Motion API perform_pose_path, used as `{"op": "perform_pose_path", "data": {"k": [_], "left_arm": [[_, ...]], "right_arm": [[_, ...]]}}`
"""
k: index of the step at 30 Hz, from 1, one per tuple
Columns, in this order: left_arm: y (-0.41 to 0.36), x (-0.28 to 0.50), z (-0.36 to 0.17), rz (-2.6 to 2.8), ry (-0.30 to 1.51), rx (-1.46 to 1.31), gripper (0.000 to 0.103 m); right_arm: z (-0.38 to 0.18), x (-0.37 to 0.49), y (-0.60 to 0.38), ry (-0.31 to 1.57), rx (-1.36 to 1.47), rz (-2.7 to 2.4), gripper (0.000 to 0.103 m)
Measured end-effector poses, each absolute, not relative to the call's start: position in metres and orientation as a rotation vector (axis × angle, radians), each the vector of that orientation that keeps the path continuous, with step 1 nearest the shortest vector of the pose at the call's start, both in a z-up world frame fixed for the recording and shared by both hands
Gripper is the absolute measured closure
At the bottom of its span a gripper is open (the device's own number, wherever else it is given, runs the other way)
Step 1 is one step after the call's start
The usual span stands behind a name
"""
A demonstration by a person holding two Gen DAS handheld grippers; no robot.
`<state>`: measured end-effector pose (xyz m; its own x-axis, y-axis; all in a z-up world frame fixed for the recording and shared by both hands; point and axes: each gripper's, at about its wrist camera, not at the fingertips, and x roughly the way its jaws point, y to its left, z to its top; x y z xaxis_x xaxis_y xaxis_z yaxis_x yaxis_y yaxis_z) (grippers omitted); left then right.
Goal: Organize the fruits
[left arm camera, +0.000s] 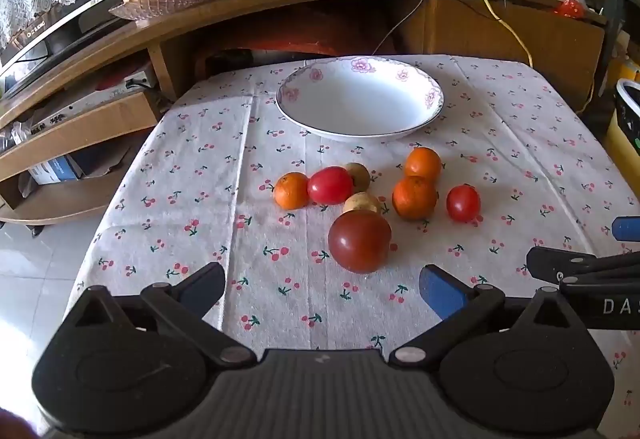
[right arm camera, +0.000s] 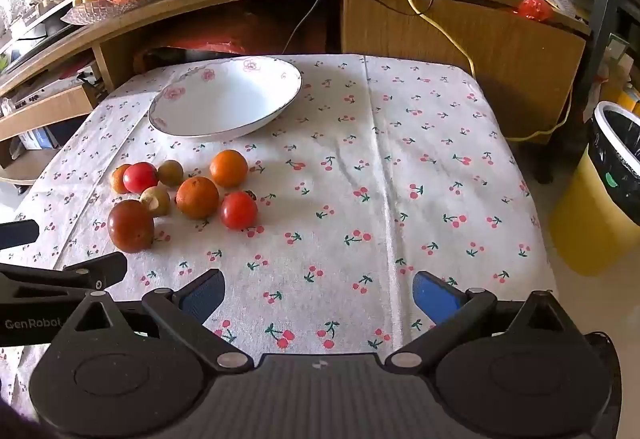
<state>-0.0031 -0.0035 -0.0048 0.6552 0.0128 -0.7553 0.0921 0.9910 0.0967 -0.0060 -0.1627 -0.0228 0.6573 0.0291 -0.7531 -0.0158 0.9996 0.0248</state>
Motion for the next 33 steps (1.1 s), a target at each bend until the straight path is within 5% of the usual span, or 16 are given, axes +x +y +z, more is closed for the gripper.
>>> {"op": "perform_pose_path", "data": {"k": [33], "left_arm": [[-0.0029,0.0028,-0.0062,-0.053,0.874,0.129,0.0]], "right_arm": [[-0.0246,-0.0045,-0.1591,0.878,0.029,0.045,0.012]]}}
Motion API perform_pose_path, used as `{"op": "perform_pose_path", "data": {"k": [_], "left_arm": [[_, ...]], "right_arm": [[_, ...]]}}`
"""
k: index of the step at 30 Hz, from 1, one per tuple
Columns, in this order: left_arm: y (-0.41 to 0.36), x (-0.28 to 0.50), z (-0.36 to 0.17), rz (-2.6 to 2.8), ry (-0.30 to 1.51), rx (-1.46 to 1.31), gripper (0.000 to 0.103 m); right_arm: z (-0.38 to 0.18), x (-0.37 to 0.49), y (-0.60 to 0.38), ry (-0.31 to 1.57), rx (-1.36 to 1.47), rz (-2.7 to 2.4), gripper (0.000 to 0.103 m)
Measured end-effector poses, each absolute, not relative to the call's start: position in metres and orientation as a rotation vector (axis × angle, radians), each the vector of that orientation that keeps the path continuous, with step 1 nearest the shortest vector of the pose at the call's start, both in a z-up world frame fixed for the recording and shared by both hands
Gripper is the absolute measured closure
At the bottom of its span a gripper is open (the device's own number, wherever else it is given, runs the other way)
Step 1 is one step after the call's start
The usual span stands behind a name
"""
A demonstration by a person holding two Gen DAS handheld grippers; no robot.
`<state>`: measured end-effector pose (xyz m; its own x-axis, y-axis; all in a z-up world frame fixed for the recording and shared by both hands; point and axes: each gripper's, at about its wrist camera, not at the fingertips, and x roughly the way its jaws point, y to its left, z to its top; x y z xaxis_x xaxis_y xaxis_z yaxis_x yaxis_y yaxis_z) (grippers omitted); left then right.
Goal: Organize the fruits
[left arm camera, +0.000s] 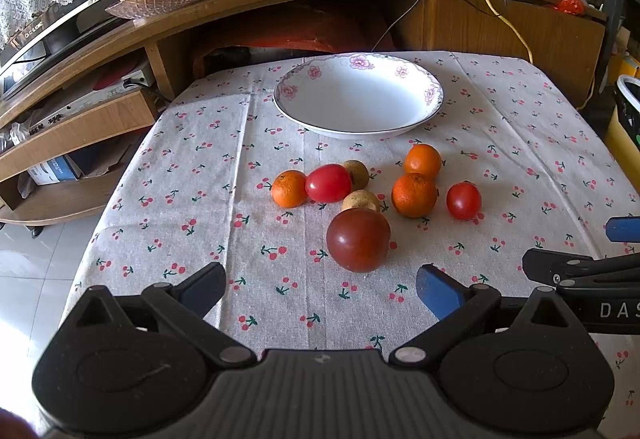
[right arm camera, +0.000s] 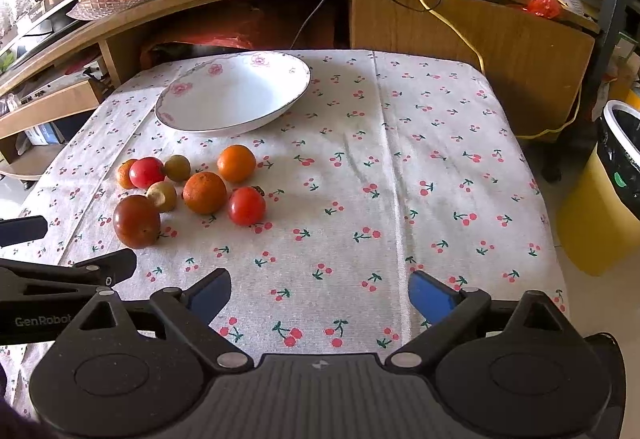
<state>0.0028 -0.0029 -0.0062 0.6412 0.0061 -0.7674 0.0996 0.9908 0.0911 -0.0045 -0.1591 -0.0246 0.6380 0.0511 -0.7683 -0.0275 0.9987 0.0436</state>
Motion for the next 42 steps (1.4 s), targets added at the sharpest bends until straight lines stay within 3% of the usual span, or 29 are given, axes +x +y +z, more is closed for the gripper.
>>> {"op": "perform_pose_path", "data": {"k": [42], "left_arm": [[-0.0058,0.0055,-0.0095,-0.068,0.858,0.159,0.0]], "right_arm": [[-0.0279,0.0009,-0.158,0.892,0.038,0.099,0.02]]}}
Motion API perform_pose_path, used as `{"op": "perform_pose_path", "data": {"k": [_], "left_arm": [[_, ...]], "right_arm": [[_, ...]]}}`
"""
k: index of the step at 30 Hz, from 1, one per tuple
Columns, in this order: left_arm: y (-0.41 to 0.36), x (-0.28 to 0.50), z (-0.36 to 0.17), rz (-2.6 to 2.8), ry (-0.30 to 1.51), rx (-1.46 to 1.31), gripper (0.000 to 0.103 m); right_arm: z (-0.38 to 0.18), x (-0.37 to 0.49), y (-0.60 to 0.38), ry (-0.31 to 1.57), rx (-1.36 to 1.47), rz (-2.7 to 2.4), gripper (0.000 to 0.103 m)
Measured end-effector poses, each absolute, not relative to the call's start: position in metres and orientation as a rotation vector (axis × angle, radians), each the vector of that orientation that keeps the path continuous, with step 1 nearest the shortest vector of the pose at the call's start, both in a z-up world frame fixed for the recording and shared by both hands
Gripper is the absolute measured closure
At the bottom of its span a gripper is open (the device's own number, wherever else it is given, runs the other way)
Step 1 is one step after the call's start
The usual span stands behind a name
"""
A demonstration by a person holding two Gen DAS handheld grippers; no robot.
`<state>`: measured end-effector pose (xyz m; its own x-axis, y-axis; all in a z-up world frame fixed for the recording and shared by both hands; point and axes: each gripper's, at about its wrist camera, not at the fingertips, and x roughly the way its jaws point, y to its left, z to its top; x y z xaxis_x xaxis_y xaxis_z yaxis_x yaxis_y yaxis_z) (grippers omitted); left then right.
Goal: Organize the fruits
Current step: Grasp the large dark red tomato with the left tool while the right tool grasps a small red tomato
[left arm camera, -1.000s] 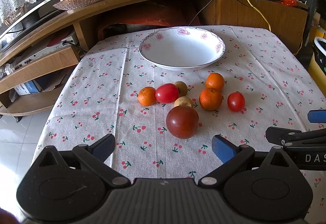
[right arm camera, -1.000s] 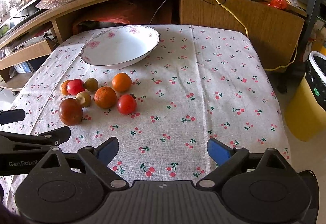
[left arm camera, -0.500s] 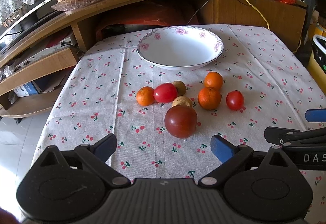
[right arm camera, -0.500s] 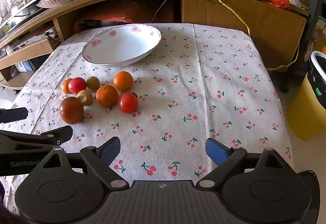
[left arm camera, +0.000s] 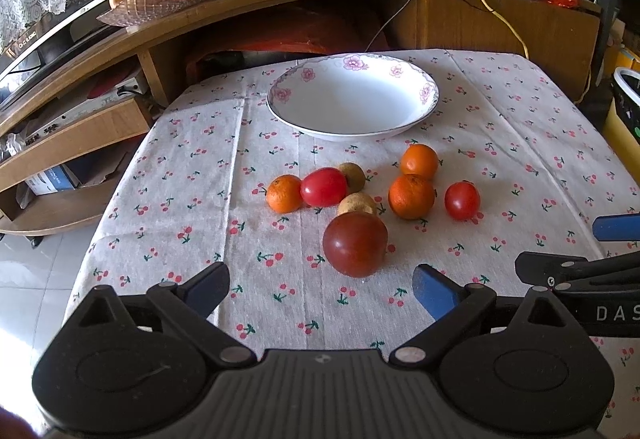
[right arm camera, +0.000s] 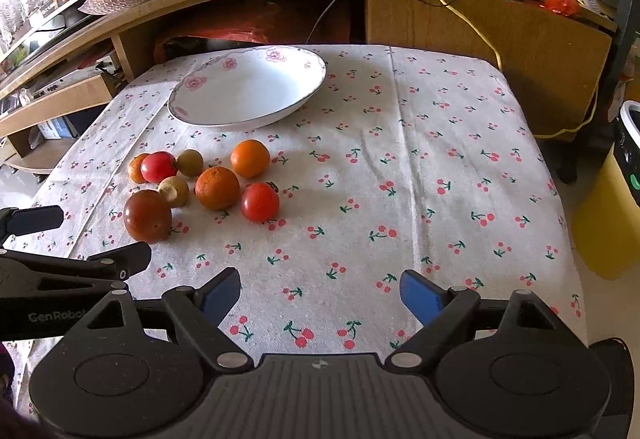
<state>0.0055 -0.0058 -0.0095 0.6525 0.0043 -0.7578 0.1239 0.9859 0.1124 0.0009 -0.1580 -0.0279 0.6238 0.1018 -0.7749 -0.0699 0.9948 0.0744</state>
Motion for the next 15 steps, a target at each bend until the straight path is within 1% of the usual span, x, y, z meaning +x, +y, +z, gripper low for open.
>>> {"op": "perform_pose_path", "data": {"k": [4,6,11,15], "left_arm": [[-0.003,0.01,-0.008,-0.061,0.847,0.157,0.0],[-0.001,0.014,-0.008,-0.058,0.844,0.147,0.0],[0.006,0.024,-0.01,-0.059,0.842,0.131,0.0],[0.01,0.031,-0.012,-0.065,0.839,0.129,0.0]], "right_arm": [[-0.027,0.009,-0.157,0.893,0.034,0.143,0.022],[-0.025,0.014,-0.156,0.895,0.03,0.177,0.026],[-0.024,0.031,-0.15,0.893,-0.013,0.247,0.028],[-0.027,0.043,-0.148,0.903,-0.024,0.295,0.036]]}}
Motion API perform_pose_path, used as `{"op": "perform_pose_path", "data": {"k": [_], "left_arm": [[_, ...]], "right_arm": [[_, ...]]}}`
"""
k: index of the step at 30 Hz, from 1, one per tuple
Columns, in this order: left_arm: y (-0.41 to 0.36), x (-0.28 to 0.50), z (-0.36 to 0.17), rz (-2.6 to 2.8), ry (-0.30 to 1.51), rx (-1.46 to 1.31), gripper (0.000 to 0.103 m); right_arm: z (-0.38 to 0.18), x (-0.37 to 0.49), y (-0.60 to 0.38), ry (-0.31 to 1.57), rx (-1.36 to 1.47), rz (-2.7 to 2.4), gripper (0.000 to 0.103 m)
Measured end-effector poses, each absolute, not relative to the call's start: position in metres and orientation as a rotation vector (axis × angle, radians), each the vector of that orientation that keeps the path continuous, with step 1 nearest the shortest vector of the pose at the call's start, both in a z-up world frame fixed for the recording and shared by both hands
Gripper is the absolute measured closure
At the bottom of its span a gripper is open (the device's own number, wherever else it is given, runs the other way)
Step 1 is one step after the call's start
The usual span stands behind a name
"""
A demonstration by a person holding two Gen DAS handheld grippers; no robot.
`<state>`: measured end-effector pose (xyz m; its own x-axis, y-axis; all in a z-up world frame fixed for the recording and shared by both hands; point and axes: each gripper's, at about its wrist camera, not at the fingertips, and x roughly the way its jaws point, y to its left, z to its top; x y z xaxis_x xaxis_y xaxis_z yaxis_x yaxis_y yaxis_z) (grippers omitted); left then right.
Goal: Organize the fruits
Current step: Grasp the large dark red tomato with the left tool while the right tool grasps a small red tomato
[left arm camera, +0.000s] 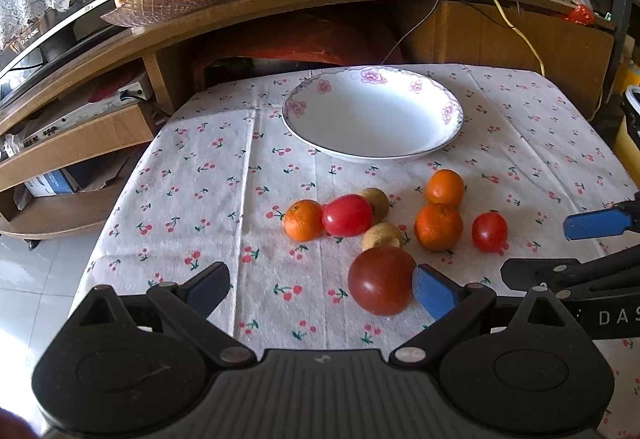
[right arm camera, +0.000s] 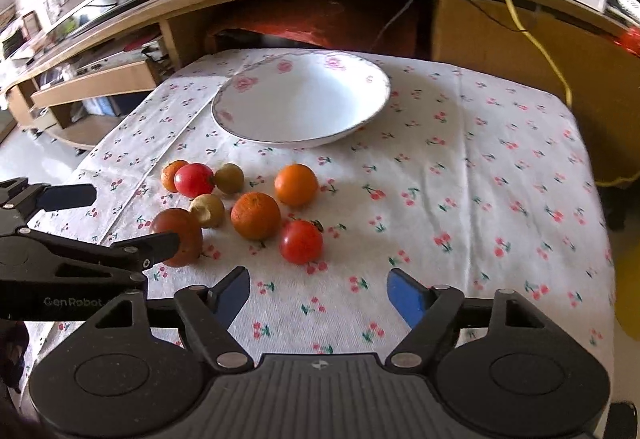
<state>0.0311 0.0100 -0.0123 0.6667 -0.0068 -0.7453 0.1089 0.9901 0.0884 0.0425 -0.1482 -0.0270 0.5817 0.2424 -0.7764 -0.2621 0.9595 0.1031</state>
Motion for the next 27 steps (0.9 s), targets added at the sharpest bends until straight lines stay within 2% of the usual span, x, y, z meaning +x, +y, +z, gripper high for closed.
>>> {"op": "perform_pose_path", "data": {"k": [5,13,17,21,25,27], "left_arm": [[0.015,0.037,-0.013,-0.109,0.837,0.078,0.0],[0.004,0.037,-0.021,-0.131,0.838,0.156,0.001],[0.004,0.041,-0.026,-0.154,0.859,0.144,0.009],[0.007,0.045,-0.03,-0.174,0.886,0.105,0.021],[0.006,0.047,-0.034,-0.182,0.905,0.092,0.025],[0.005,0.048,-0.034,-0.192,0.907,0.094,0.03]], "right_arm": [[-0.033,0.054,-0.147,0.92,-0.031,0.316,0.044],[-0.041,0.067,-0.141,0.938,-0.062,0.354,0.058],[-0.041,0.07,-0.139,0.934,-0.072,0.365,0.063],[-0.041,0.07,-0.139,0.936,-0.067,0.375,0.07],[-0.041,0.069,-0.14,0.936,-0.063,0.384,0.074],[-0.04,0.069,-0.141,0.941,-0.051,0.389,0.08]]}}
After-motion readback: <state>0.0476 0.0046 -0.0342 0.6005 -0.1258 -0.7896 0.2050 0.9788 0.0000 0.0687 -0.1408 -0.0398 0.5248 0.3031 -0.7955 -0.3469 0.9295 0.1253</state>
